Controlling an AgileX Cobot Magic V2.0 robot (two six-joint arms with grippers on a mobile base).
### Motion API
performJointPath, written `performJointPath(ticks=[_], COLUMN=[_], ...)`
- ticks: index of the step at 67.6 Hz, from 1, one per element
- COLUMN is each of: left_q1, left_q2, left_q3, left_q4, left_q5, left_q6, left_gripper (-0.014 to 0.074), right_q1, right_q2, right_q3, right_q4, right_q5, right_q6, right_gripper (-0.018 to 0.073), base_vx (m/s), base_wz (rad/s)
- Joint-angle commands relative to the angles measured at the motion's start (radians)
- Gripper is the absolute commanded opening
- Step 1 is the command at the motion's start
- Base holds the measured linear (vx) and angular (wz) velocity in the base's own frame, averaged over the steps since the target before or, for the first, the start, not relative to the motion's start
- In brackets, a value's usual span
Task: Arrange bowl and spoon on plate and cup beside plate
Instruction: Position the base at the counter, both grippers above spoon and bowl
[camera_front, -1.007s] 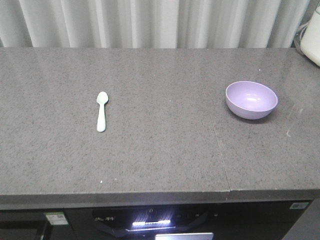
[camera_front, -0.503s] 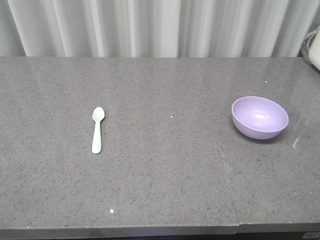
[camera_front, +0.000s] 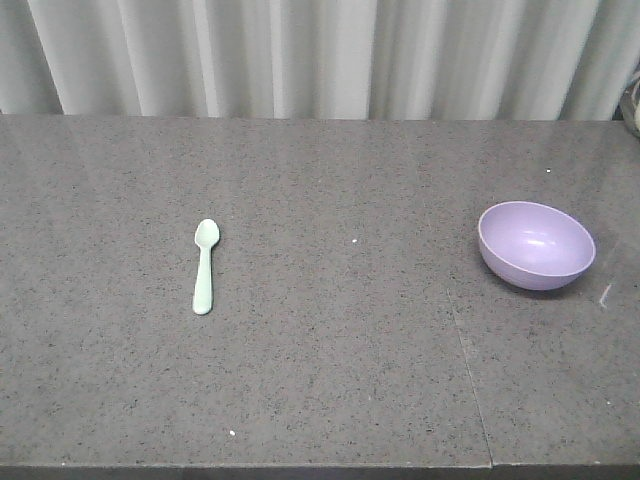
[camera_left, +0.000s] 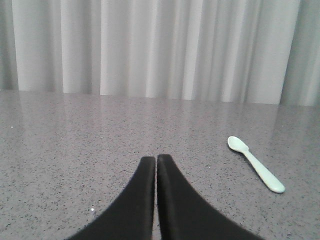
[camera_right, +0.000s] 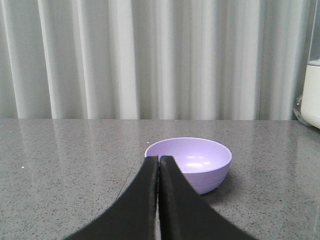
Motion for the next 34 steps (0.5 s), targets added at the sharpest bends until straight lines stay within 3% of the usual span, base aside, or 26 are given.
performJointPath(ticks=[1,34], left_q1=[0.001,0.001], left_q2=[-0.015,-0.015], left_q3=[-0.017,-0.017], left_q4=[-0.001,-0.001], left_q5=[-0.070,-0.070], left_q6=[-0.001,-0.001], left_gripper=[-0.0006,-0.0006], right_q1=[-0.006,-0.006], right_q2=[0.010,0.010], right_q3=[0.011,0.011], right_q4=[-0.003,-0.003], right_q5=[-0.075,-0.075], right_q6=[-0.006,-0.006], right_gripper=[-0.0011,-0.0011], base_vx=[0.00,0.00], base_wz=[0.00,0.00])
